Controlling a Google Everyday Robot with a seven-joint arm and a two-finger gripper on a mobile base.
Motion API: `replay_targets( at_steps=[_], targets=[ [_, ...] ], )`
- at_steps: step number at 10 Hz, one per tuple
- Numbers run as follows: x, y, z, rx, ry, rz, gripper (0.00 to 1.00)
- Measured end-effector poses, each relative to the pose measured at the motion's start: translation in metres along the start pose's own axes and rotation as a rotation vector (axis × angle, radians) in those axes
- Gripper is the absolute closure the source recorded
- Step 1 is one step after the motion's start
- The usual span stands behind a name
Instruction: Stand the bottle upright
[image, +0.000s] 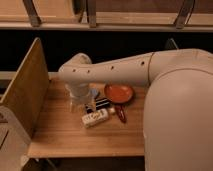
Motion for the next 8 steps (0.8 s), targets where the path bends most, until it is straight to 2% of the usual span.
replay_targets(
  at_steps=[5,6,8],
  targets=[
    [-0.001,-0.001,-0.001,0.002,-0.007,0.003,0.35],
    [-0.007,-0.004,-0.004,-0.01,-0.032,0.028,0.35],
    [-0.028,-0.032,-0.016,-0.046,-0.124,0.168,0.35]
  ],
)
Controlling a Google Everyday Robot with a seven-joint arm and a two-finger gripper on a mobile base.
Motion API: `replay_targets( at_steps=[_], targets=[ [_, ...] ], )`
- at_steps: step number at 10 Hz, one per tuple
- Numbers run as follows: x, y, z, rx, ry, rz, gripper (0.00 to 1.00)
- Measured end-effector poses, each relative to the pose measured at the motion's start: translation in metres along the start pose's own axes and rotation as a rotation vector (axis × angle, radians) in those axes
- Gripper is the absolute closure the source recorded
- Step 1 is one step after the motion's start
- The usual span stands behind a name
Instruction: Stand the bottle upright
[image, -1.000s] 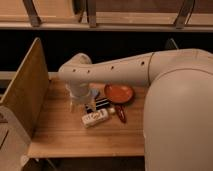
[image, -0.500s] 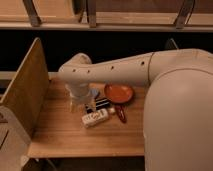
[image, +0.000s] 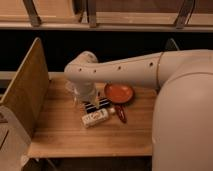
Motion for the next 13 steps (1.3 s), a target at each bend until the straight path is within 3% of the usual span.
replay_targets(
  at_steps=[2,4,8,10,13],
  targets=[
    [-0.021,-0.037,-0.015,-0.032,-0.101,0.191,0.35],
    [-0.021,-0.033,-0.015,-0.047,-0.1,0.249,0.35],
    [-0.02,-0.032,-0.014,-0.047,-0.098,0.256,0.35],
    [-0.022,-0.033,0.003,-0.036,-0.074,0.222,0.35],
    [-0.046,-0.073,0.033,0.006,-0.064,0.252,0.35]
  ],
)
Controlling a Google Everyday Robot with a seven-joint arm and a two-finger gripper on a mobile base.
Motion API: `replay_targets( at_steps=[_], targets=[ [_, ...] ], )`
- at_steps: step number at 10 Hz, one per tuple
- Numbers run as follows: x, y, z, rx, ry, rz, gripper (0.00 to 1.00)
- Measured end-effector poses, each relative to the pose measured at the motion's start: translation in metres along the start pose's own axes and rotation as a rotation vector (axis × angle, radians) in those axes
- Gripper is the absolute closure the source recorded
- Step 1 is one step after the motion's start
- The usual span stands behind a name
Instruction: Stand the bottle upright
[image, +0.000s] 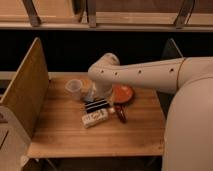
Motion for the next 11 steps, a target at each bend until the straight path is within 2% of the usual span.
replay_targets(
  at_steps=[3,5,9,10,11],
  targets=[
    [-0.023,-0.032,0.024,0.014,0.006,0.078,0.35],
    [-0.022,-0.065,0.045,0.059,0.035,0.169,0.35],
    [-0.021,-0.064,0.047,0.062,0.039,0.174,0.35],
    [-0.019,-0.061,0.045,0.057,0.034,0.157,0.35],
    [-0.011,-0.047,0.047,0.041,0.042,0.12,0.35]
  ],
)
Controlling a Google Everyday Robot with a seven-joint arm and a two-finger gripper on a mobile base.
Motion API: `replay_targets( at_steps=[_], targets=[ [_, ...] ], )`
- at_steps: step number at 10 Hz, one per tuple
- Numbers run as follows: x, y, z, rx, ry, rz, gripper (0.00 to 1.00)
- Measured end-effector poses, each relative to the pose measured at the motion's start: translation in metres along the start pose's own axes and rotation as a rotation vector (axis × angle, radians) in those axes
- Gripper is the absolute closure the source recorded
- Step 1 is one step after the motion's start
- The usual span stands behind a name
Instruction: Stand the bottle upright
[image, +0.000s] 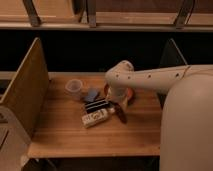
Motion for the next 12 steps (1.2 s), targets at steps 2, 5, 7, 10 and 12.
replay_targets(
  at_steps=[2,5,7,10,12],
  targets=[
    [0.022,0.021,0.007,-0.027,0.043,-0.047,0.35],
    [0.032,0.024,0.021,-0.019,0.086,-0.055,0.35],
    [0.027,0.013,0.032,0.01,0.098,-0.031,0.35],
    [0.022,0.007,0.049,0.029,0.11,0.004,0.35],
    [0.02,0.007,0.064,0.026,0.121,0.022,0.35]
  ],
)
